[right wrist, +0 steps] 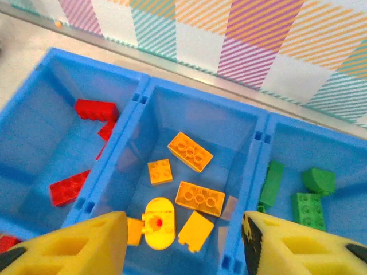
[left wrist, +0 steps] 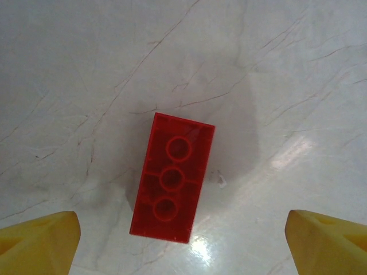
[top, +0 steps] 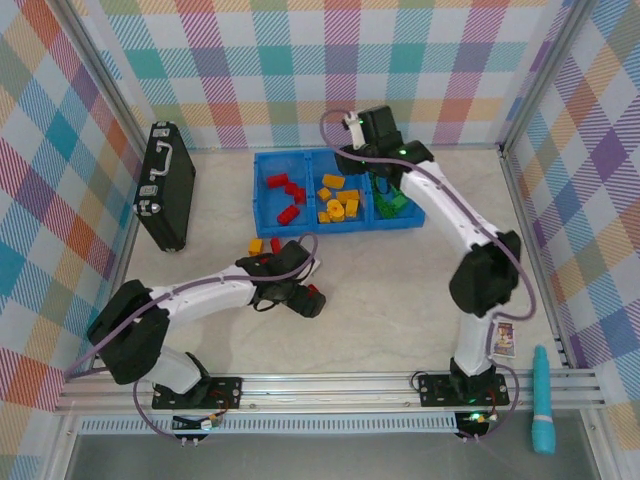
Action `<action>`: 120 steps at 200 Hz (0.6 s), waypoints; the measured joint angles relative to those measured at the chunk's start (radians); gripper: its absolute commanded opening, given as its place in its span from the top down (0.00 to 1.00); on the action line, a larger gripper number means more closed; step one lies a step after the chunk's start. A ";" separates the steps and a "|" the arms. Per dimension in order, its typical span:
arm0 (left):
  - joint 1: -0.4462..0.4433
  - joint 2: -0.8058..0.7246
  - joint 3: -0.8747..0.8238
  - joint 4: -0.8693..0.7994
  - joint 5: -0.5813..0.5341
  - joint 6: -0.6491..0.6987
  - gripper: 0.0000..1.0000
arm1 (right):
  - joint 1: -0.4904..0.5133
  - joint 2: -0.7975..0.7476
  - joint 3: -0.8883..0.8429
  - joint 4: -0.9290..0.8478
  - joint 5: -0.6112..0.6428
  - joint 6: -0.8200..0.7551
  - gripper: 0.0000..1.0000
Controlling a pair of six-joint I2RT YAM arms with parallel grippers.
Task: Sort the legos into containers by color
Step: Pick up the lego from the center of the table.
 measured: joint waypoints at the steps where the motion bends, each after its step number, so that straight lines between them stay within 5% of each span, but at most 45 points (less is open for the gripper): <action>1: 0.000 0.003 0.000 0.000 -0.002 0.002 0.08 | 0.000 -0.005 -0.004 0.001 0.000 0.000 0.43; 71: -0.001 0.161 0.045 0.023 -0.023 0.029 0.21 | 0.000 -0.378 -0.404 0.047 0.020 0.039 0.41; 120: 0.000 0.203 0.071 0.017 -0.050 0.016 0.65 | 0.000 -0.560 -0.526 0.043 0.069 0.061 0.39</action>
